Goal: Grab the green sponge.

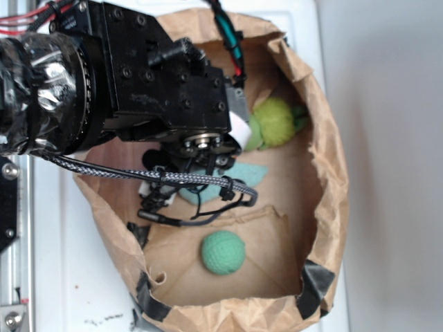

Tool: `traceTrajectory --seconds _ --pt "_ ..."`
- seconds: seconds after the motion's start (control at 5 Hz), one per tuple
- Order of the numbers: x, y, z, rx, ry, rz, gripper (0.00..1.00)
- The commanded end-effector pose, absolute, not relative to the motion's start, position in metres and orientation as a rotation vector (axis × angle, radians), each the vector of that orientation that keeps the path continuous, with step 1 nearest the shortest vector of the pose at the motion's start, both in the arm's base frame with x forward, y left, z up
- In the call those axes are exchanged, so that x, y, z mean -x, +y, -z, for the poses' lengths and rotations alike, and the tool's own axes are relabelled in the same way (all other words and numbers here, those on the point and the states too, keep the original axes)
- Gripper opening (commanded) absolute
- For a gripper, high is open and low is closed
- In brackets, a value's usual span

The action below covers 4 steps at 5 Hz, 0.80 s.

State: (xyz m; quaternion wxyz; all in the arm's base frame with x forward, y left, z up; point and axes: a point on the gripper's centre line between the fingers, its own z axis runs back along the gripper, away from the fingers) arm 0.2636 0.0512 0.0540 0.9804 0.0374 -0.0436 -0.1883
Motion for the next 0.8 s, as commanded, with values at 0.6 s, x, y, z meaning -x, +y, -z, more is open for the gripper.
traceTrajectory --seconds 0.6 --pt "-0.256 0.057 -0.090 -0.005 -0.147 0.381 1.00"
